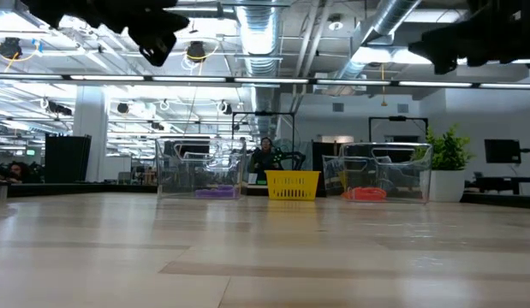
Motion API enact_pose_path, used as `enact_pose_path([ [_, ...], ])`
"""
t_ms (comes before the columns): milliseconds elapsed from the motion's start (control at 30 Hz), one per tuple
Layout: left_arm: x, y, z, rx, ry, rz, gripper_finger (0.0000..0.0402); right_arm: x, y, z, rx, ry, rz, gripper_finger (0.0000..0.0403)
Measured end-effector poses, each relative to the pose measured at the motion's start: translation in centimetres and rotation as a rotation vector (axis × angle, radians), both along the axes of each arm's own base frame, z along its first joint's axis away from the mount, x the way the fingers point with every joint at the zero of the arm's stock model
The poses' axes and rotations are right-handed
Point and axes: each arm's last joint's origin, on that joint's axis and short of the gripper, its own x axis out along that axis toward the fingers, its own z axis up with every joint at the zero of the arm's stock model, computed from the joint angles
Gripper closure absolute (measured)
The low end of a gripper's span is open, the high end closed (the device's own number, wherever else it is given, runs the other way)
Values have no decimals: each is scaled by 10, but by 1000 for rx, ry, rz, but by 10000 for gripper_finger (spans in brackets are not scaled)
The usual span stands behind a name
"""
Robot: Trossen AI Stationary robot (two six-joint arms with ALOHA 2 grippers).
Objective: Sort spring keychains
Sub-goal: Return to Home Position
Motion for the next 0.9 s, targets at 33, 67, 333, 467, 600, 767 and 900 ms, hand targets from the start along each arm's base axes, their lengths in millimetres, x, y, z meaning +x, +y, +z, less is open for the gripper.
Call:
enact_pose_path([
  [33, -2, -1, 1, 0, -2, -6, 271, -3, -2, -1, 0, 7, -14, 225],
  [67, -5, -1, 3, 0, -4, -12, 271, -6, -3, -2, 1, 11, -27, 225],
  [333, -22, -2, 15, 25, -50, -34, 271, -25, -7, -13, 16, -52, -71, 227],
  [467, -27, 0, 18, 58, -69, -34, 271, -24, -10, -21, 54, -17, -108, 225],
  [600, -34, 3, 23, 103, -111, -27, 271, -24, -11, -25, 91, 28, -125, 227],
  [767, -43, 10, 24, 120, -97, -1, 271, -25, -10, -28, 115, 53, -114, 226],
  [900, -51, 18, 23, 152, -65, 33, 271, -24, -8, -28, 123, 56, -88, 225],
])
